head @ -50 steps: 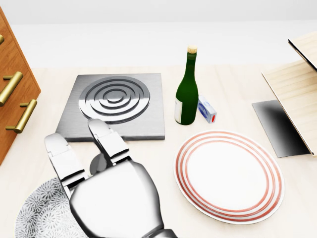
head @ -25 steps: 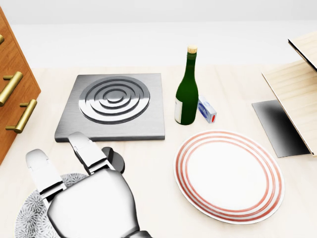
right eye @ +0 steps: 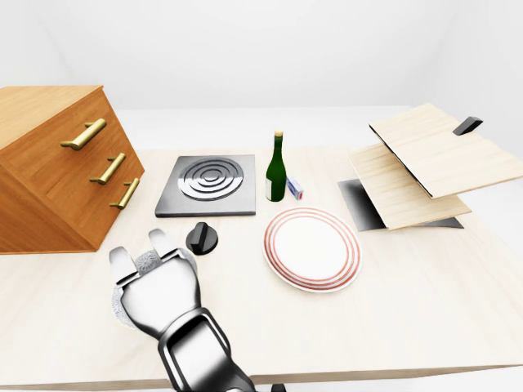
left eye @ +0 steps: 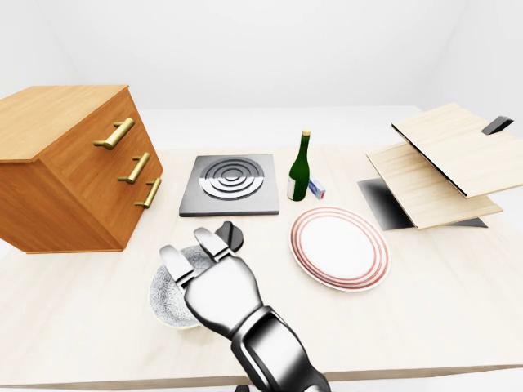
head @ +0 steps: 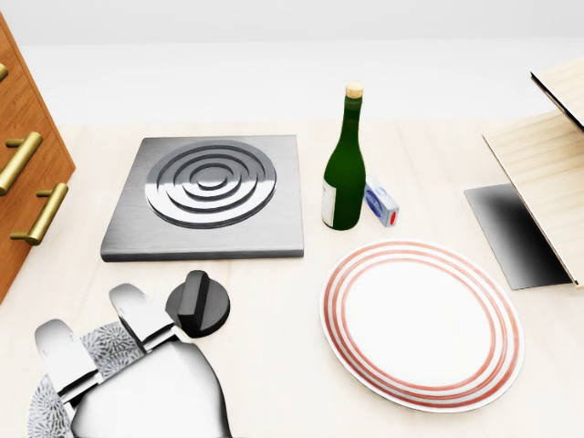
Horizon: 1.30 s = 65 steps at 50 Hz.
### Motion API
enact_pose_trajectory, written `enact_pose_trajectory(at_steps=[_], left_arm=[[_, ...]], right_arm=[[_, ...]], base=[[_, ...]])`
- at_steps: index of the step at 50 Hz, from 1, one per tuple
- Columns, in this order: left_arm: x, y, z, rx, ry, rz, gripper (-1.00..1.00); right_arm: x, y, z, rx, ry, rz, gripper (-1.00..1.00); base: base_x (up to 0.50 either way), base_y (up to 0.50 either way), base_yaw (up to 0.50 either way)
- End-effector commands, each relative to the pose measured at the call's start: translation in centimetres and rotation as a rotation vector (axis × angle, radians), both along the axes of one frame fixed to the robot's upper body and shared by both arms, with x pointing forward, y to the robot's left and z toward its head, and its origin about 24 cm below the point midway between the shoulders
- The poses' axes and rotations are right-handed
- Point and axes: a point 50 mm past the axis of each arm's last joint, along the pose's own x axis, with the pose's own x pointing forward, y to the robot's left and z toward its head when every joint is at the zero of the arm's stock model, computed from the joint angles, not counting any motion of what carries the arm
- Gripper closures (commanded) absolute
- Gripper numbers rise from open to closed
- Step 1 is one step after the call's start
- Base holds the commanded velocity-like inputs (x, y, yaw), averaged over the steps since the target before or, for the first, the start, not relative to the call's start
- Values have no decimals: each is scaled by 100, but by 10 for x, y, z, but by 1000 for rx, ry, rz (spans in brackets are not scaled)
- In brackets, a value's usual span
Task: Pick up the akita bowl and put it on the plate.
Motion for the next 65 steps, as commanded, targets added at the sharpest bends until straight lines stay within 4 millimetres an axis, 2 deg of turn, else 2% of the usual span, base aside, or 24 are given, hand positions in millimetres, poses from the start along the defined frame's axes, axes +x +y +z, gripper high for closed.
enact_pose_trajectory(at_steps=[1,31,40,54,65], left_arm=[[0,0,1,3,-4,-1,-100],[0,0,0,1,-3,-5,-100],[-1,-1,1,5,-7,-6,-100],[-1,-1,2,6,-9,-3,-100],[0,-1,0,2,-4,-6,-100]], right_arm=[[-10,5,-18,-51,55,45,-96],[-21,3,-53,-149,168,89,-95],[-12,0,-56,-151,183,66,-96],[3,-5,-71,-163,263,29,-95],[8,2,-74,-168,285,33,-96]], base=[[0,0,0],[0,0,0],[0,0,0],[0,0,0],[0,0,0]])
